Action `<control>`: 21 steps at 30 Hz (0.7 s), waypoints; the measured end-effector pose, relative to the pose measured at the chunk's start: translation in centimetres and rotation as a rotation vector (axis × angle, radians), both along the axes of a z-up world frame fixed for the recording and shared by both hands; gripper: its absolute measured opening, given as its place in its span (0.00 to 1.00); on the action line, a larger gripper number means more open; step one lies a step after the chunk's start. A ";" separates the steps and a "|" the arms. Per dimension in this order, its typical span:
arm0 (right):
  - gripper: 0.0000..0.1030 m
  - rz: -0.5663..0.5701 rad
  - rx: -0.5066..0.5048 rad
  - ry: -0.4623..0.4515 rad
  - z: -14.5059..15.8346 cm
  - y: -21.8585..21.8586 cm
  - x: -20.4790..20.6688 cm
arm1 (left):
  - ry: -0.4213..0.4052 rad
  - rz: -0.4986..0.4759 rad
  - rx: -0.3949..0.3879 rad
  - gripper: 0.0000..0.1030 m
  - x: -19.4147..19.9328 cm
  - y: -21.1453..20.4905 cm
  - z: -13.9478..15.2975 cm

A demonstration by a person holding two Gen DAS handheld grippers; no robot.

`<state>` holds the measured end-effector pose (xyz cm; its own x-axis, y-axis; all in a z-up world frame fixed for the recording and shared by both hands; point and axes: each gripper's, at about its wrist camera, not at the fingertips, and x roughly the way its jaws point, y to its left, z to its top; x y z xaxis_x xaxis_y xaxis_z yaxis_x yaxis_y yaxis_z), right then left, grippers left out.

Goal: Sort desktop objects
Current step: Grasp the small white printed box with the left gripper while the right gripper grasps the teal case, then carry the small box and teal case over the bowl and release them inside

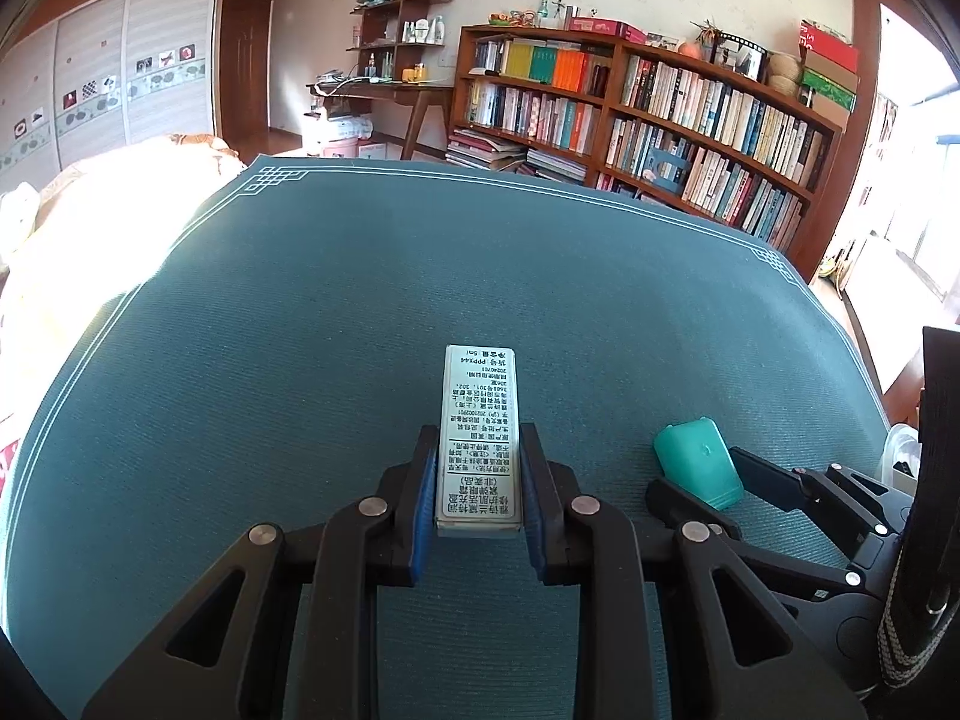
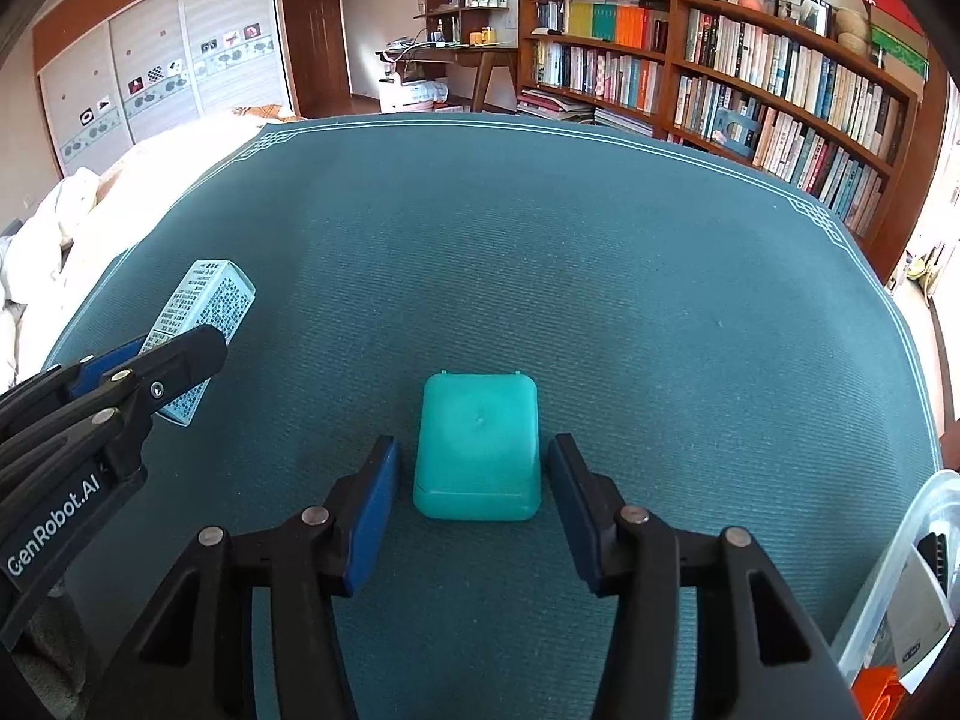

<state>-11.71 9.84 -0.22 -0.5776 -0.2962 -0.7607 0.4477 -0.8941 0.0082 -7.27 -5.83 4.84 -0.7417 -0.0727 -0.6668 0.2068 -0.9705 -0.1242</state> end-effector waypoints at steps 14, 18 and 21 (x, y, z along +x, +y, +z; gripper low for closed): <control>0.43 -0.019 -0.064 0.016 1.1 1.6 1.5 | -0.009 -0.042 0.003 0.26 0.0 1.2 -0.6; 0.43 -0.031 -0.091 0.053 2.4 2.3 2.5 | -0.008 -0.058 0.000 0.26 -0.1 1.8 -0.5; 0.43 -0.047 -0.120 0.072 3.4 3.3 3.1 | -0.006 -0.072 -0.003 0.26 0.0 2.2 -0.4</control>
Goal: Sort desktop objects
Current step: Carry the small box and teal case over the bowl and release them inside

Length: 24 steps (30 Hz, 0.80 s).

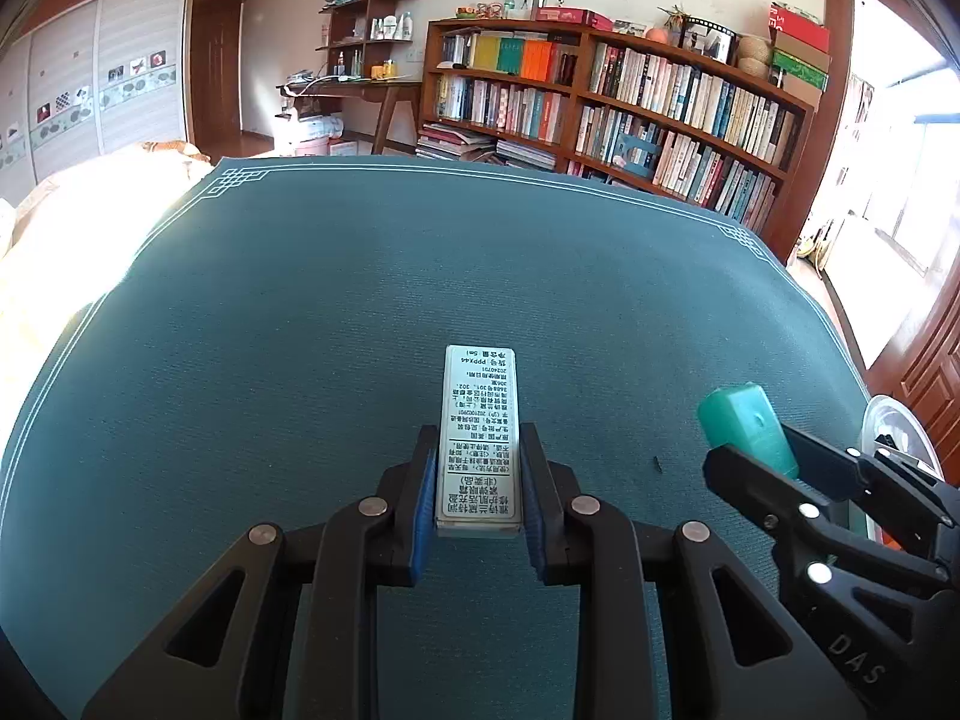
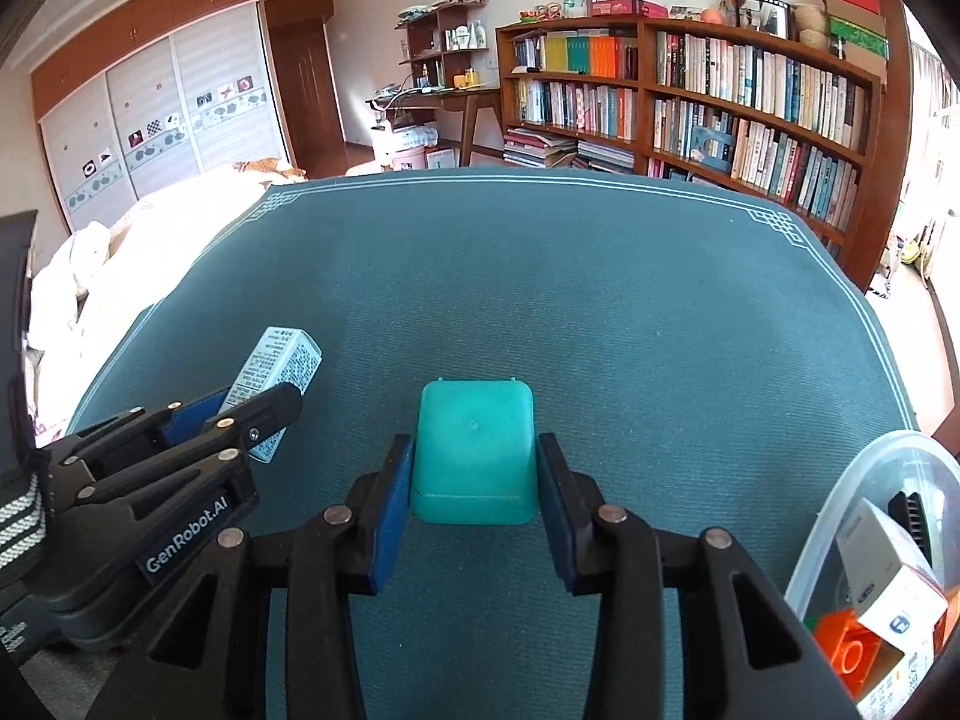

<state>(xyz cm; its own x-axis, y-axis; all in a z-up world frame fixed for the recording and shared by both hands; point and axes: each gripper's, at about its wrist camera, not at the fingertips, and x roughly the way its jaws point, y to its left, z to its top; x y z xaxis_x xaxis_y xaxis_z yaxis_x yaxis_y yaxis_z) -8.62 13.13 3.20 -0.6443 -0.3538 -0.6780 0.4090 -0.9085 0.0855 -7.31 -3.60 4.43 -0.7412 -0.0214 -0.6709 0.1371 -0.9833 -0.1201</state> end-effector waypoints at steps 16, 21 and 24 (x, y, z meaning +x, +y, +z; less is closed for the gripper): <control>0.43 -0.189 -0.090 0.099 4.7 9.6 2.9 | 0.014 -0.110 -0.001 0.26 0.5 3.6 0.8; 0.43 -0.268 -0.084 0.110 5.0 13.1 3.6 | 0.022 -0.160 -0.001 0.26 0.9 5.4 1.4; 0.43 -0.315 -0.082 0.114 5.0 15.5 3.8 | 0.026 -0.192 0.001 0.26 1.2 6.6 1.8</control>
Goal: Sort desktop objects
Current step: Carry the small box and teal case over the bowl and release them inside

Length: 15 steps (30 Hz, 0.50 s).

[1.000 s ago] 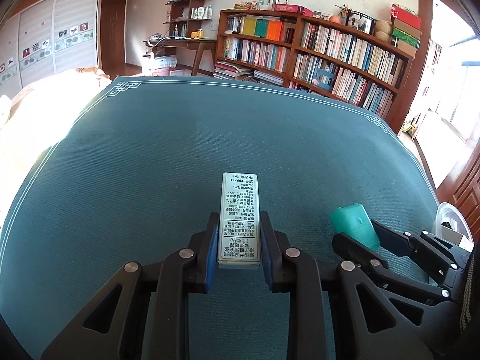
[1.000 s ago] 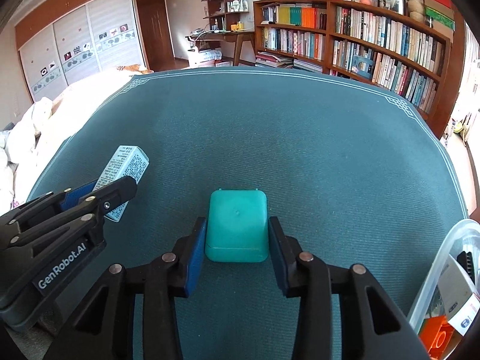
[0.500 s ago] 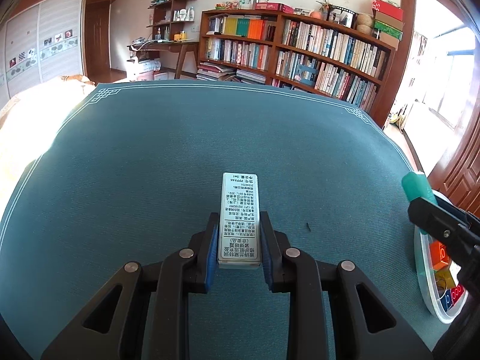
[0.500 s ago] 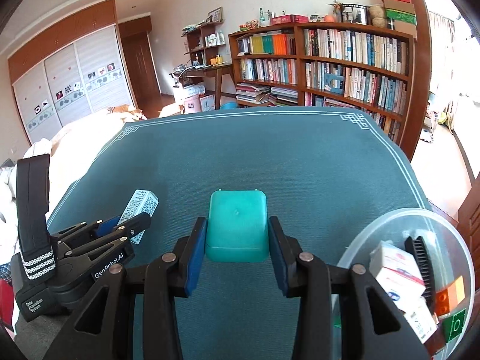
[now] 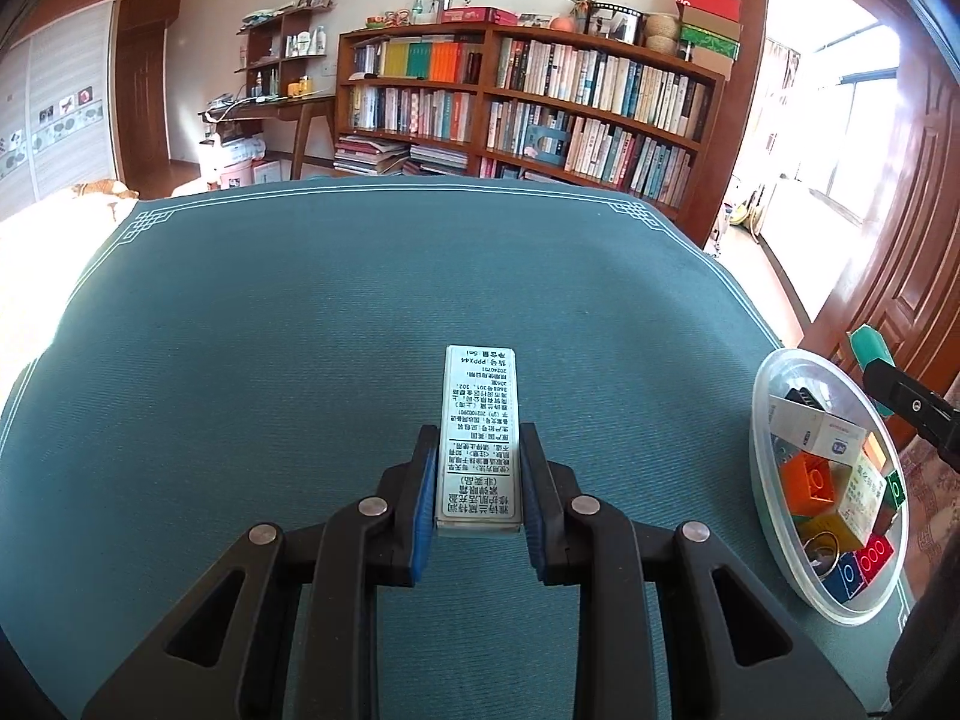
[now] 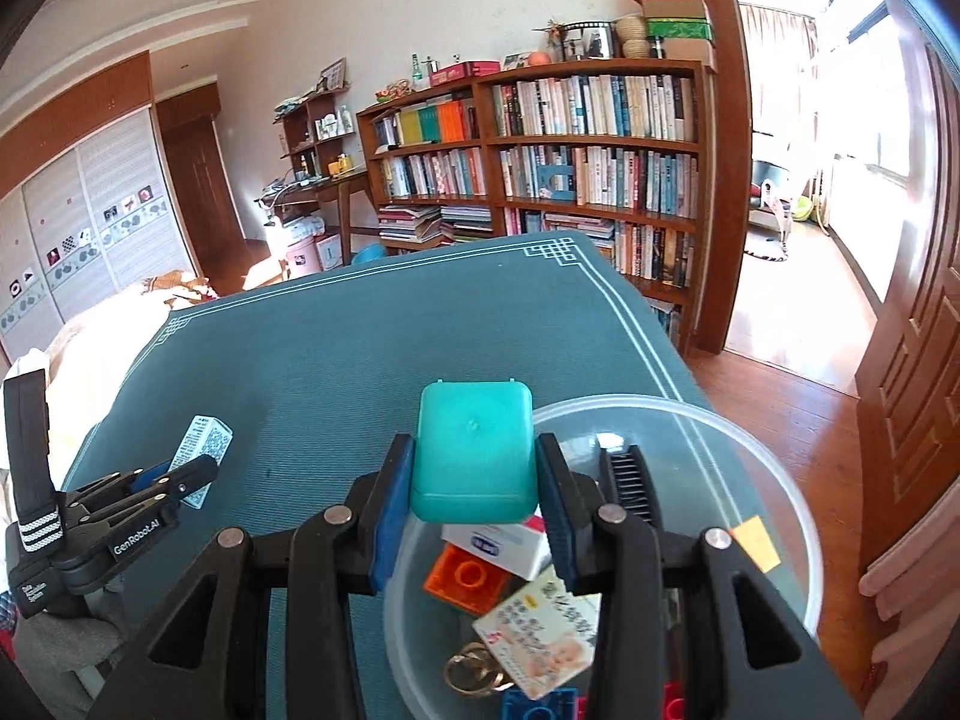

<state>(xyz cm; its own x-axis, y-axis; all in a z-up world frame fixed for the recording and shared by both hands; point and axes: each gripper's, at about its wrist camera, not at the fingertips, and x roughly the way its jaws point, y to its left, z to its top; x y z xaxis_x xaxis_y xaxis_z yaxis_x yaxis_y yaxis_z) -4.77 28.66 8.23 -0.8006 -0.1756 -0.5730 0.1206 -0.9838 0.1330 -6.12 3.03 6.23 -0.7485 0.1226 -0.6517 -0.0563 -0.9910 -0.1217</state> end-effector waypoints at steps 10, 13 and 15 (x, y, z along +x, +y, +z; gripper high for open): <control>0.43 -0.110 -0.028 -0.036 -1.1 6.3 0.0 | 0.004 -0.102 0.001 0.26 0.3 4.7 1.2; 0.43 -0.114 -0.033 -0.032 -1.2 7.0 0.1 | 0.008 -0.139 0.001 0.26 0.5 6.4 1.6; 0.43 -0.116 -0.038 -0.029 -1.2 7.4 0.1 | 0.013 -0.164 -0.002 0.26 0.5 7.5 1.9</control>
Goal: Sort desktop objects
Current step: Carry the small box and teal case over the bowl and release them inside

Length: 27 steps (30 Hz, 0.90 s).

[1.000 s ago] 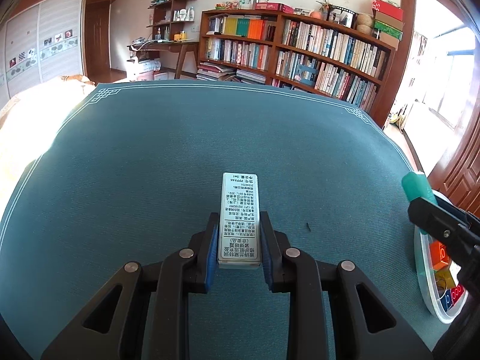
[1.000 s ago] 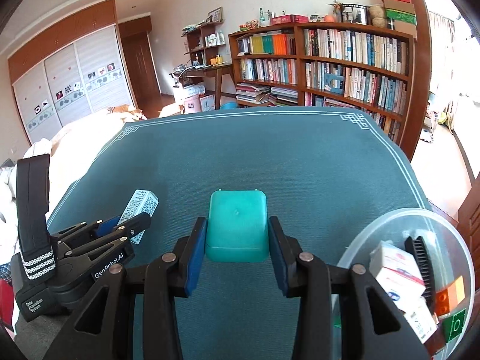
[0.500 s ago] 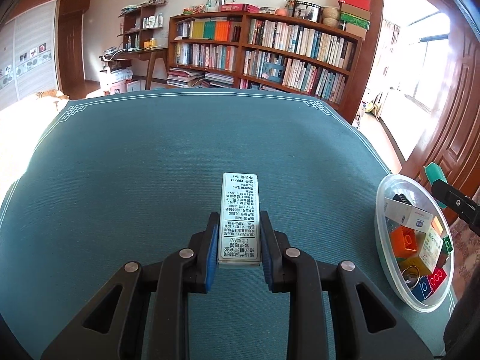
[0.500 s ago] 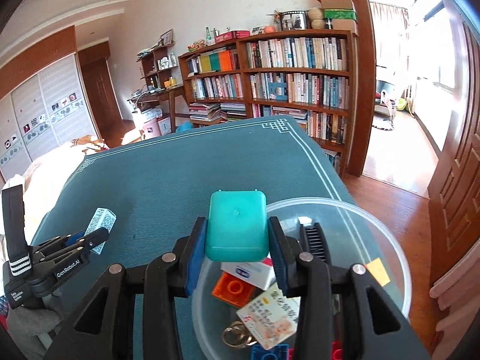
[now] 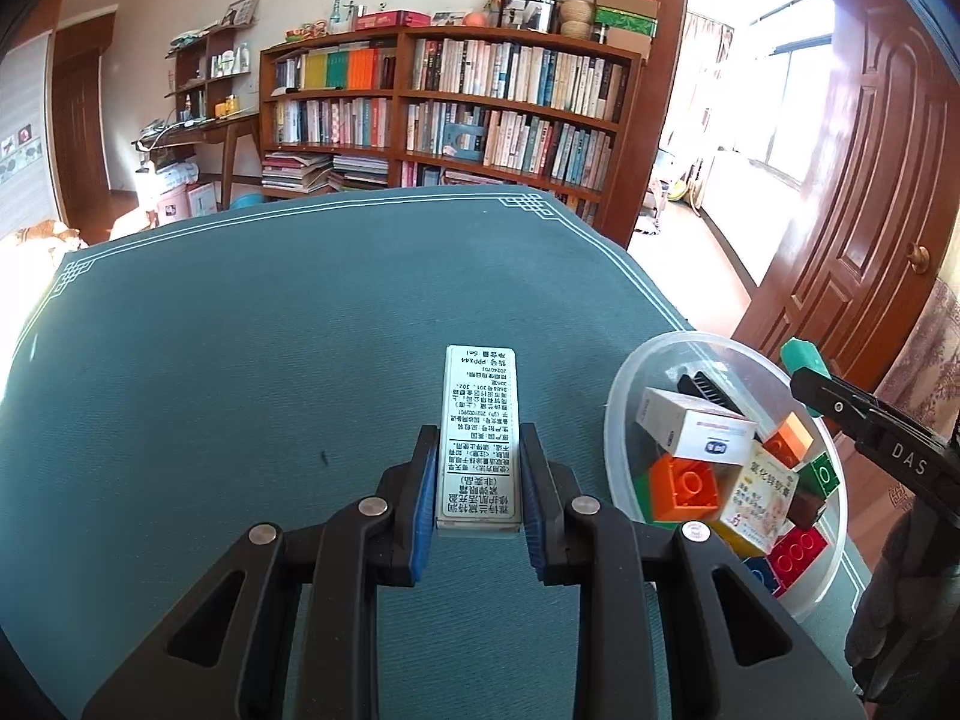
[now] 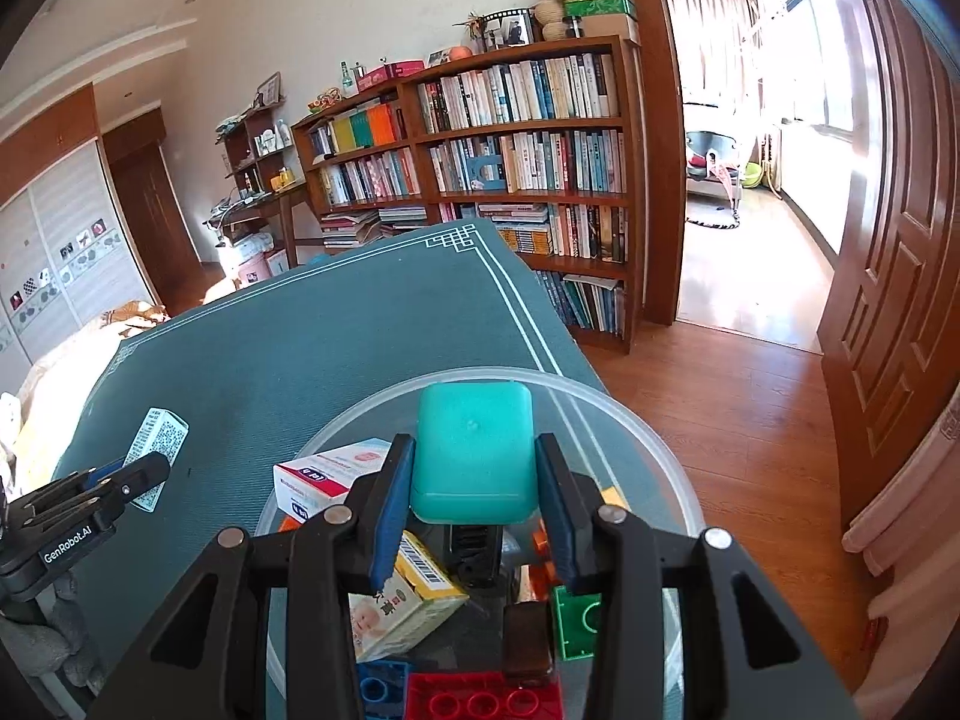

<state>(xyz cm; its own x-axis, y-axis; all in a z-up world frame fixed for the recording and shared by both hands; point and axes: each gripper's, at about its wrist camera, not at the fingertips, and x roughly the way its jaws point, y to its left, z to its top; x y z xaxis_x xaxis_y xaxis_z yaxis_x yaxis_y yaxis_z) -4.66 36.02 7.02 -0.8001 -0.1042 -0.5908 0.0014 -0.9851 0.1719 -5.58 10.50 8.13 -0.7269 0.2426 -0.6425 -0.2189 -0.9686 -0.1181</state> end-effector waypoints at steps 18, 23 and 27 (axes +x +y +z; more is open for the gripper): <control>0.43 -0.002 -0.038 0.007 -0.3 3.0 -0.5 | 0.037 -0.227 0.001 0.26 -1.6 10.8 2.8; 0.62 -0.008 -0.038 0.007 -0.6 3.4 -0.7 | 0.007 -0.275 0.040 0.41 -2.3 12.2 2.5; 0.76 -0.051 -0.038 0.013 -0.9 4.8 -0.1 | 0.031 -0.242 0.062 0.58 -2.0 11.4 2.5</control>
